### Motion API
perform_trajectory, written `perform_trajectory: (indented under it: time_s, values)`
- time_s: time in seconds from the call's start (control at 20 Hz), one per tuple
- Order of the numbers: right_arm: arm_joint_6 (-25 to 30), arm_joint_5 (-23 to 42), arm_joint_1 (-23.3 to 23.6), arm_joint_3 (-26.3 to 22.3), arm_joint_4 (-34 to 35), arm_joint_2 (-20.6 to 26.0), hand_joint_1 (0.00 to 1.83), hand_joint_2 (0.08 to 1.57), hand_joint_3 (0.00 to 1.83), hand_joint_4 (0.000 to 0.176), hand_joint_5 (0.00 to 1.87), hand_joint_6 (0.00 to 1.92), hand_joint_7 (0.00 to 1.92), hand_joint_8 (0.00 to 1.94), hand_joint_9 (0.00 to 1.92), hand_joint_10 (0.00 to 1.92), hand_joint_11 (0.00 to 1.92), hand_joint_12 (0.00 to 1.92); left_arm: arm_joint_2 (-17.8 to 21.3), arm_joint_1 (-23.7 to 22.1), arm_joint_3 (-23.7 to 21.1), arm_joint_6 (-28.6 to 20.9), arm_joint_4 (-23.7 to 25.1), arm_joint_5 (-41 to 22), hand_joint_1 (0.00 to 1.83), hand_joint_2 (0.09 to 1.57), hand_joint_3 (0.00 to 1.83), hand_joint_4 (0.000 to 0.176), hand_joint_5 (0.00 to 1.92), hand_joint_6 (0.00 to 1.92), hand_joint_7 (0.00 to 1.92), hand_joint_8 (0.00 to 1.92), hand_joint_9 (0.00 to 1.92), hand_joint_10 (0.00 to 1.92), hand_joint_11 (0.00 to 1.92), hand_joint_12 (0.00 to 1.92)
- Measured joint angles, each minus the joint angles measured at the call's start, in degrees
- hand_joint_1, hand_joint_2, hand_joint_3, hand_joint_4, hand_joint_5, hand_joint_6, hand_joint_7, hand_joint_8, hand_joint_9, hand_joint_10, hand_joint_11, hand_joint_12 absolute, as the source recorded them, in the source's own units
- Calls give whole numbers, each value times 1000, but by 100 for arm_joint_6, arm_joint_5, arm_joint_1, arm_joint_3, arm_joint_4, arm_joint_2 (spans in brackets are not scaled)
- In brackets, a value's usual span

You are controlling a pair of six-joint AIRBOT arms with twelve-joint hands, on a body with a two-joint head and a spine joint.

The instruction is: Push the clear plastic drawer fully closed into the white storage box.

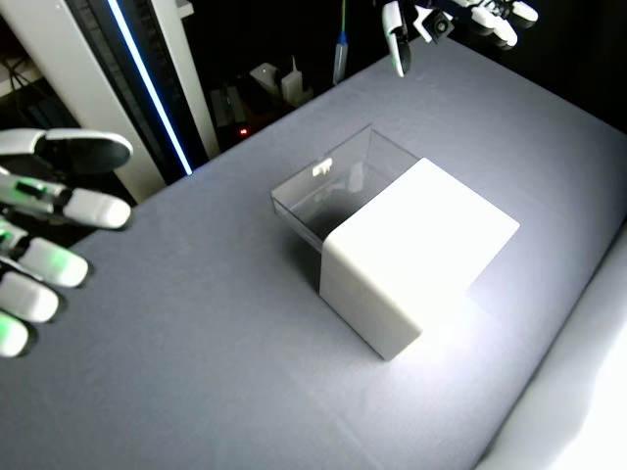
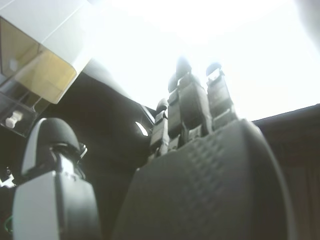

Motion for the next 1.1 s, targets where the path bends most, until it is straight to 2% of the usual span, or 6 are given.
perform_trajectory:
  time_s: [0.25,0.55,0.85,0.95,1.05,1.1]
  values:
    - [15,39,-133,0,-17,-11,0,1012,22,176,16,7,0,0,0,0,0,0,0,0,13,4,-20,11,0,970,20,176,0,0,0,0,0,0,0,0]
    - [114,-328,-254,-13,-640,-201,0,1056,25,87,78,16,29,7,6,2,0,0,-74,-11,52,0,-28,9,0,978,20,176,0,0,0,0,0,0,0,0]
    - [133,-1056,28,-44,-1467,-293,0,1090,6,94,97,7,63,11,11,4,0,0,-96,-11,76,-2,-138,11,0,978,16,176,0,0,0,0,0,0,0,0]
    - [192,-1344,264,-72,-1958,-306,0,1122,18,0,115,12,74,12,37,14,32,15,-98,-11,76,0,-181,9,0,971,12,176,0,0,0,0,0,0,0,0]
    - [271,-1652,472,-90,-2326,-393,0,1048,0,63,134,17,9,0,1,0,0,0,-107,-11,79,0,-275,13,0,968,10,176,0,0,0,0,0,0,0,0]
    - [350,-1832,564,-96,-2531,-442,0,1027,0,8,173,11,127,9,71,15,36,32,-109,-11,87,-2,-293,9,0,976,13,176,0,0,0,0,0,0,0,0]
